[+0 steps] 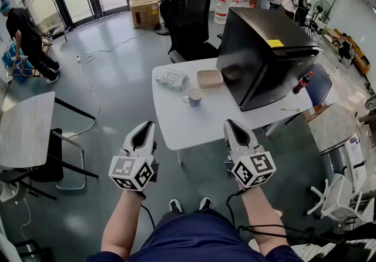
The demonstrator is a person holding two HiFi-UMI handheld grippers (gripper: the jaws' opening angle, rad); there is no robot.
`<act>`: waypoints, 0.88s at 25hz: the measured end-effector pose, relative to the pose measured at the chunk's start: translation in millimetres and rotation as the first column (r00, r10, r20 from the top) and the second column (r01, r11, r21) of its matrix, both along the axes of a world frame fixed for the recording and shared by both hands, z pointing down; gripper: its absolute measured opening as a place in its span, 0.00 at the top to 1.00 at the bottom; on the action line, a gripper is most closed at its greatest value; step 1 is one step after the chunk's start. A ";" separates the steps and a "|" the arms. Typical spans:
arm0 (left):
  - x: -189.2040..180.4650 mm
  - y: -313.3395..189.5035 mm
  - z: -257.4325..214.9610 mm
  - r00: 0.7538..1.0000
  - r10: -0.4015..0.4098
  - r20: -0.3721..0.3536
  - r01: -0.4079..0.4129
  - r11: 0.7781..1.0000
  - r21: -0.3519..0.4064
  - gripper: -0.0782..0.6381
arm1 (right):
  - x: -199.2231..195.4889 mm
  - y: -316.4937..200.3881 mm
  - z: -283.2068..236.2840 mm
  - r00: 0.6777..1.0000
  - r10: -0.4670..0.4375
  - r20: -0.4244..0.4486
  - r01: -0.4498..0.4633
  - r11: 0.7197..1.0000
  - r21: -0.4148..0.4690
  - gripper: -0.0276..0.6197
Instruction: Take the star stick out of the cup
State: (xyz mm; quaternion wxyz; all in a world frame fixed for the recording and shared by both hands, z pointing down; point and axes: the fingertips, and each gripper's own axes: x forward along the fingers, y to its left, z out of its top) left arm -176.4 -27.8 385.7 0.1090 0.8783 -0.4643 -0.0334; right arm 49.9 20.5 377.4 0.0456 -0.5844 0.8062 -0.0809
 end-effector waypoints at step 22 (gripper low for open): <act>67.5 -6.5 -32.0 0.986 -0.156 0.054 0.153 0.986 0.063 0.85 | 114.2 -17.5 -9.4 0.999 -0.004 -0.039 0.006 0.998 0.057 0.95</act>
